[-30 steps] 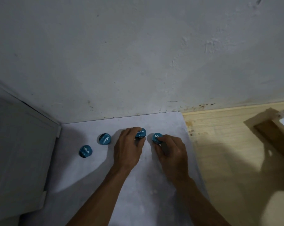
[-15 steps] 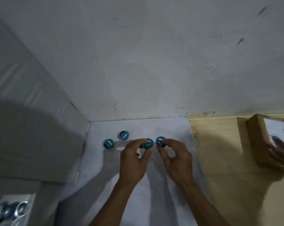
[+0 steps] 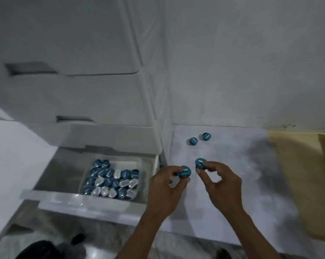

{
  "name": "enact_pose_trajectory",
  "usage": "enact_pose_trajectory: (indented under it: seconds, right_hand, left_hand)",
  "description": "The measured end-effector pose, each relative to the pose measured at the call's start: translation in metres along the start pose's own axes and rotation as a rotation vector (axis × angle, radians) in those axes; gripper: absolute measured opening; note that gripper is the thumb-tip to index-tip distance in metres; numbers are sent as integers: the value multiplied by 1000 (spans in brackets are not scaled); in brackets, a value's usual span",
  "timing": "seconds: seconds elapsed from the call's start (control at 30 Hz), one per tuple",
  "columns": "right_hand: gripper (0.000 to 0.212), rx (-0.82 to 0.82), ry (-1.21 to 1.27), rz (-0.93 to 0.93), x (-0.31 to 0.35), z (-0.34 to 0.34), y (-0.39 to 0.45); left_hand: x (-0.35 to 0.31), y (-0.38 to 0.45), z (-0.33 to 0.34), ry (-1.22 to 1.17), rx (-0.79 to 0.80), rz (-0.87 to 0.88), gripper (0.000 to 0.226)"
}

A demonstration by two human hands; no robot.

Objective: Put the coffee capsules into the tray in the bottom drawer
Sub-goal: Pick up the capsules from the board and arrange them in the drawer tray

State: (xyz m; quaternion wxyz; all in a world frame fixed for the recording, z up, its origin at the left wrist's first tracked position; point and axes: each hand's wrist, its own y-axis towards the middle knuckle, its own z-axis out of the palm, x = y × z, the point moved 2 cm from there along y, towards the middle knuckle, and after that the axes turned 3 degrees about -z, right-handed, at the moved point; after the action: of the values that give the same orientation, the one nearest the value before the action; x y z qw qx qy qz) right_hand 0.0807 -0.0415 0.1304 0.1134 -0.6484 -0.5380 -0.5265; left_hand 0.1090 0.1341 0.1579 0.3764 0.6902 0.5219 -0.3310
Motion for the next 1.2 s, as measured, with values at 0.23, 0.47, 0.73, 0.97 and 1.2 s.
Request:
enact_pose_trajectory:
  seconds: [0.23, 0.47, 0.73, 0.97, 1.2]
  right_hand:
    - [24, 187, 50, 47, 84, 75, -93]
    - [25, 282, 75, 31, 134, 130, -92]
    - [17, 338, -6, 35, 118, 199, -37]
    - [17, 462, -72, 111, 92, 258, -7]
    - [19, 544, -215, 150, 70, 299, 7]
  left_hand:
    - [56, -81, -155, 87, -104, -107, 23]
    - [90, -61, -218, 124, -182, -117, 23]
    - [134, 23, -220, 249, -93, -151, 23]
    - [182, 81, -205, 379, 15, -184, 21]
    - [220, 115, -182, 459, 133, -165, 24]
